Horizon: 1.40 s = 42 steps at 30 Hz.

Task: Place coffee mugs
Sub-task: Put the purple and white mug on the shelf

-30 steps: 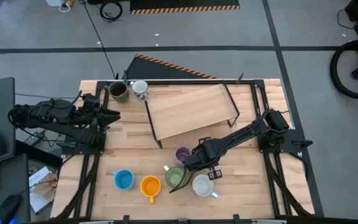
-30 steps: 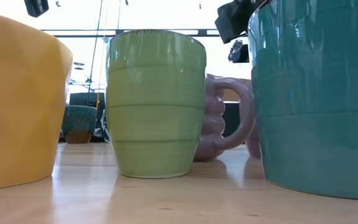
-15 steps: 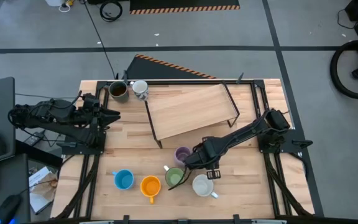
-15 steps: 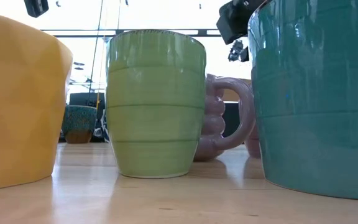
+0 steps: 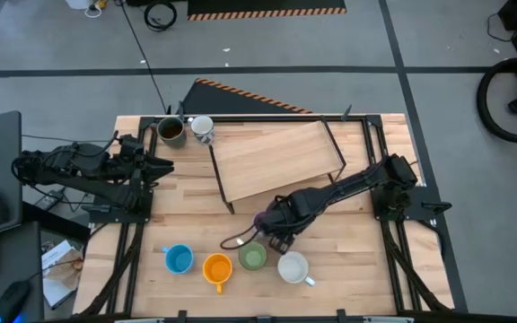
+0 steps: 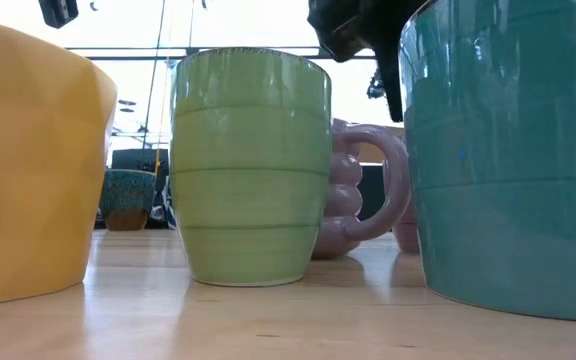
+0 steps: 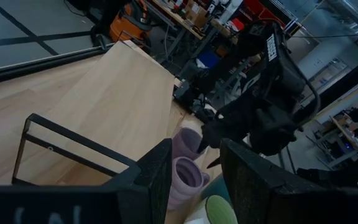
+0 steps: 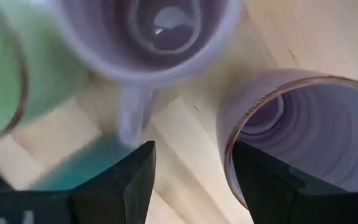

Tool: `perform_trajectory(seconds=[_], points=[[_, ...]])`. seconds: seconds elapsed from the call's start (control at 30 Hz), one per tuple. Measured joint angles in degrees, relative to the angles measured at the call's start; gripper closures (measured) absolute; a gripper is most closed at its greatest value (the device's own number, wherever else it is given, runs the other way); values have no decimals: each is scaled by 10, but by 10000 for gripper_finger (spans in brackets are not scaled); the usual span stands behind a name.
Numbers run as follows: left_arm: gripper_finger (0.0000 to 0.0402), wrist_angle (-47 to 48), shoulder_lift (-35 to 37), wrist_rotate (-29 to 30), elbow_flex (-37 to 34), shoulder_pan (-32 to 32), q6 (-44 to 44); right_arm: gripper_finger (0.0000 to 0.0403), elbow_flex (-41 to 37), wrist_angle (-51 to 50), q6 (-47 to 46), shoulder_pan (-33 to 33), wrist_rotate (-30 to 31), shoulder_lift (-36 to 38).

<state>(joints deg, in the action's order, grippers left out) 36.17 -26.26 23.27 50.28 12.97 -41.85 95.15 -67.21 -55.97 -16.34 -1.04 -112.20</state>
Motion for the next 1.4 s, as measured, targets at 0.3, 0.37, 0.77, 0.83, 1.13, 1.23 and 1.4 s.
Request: perform_trajectory(seconds=[0.3,0.37,0.77,0.83,1.13,1.23,1.4], points=[[260,0,0,0,0,0,0,207,-16,-1,-95,2,39,-1],[260,0,0,0,0,0,0,213,-16,-2,-104,4,45,-1],[260,-11,0,0,0,0,0,236,-16,14,-126,35,79,-1],[260,-11,0,0,0,0,0,237,-21,19,-119,41,79,-1],[260,-13,0,-13,0,0,-6,237,-70,41,-109,53,30,-1],[260,-13,0,-15,0,0,-12,242,-70,39,-98,53,30,-1],[260,-13,0,-15,0,0,-12,275,-70,21,-68,53,47,-1]])
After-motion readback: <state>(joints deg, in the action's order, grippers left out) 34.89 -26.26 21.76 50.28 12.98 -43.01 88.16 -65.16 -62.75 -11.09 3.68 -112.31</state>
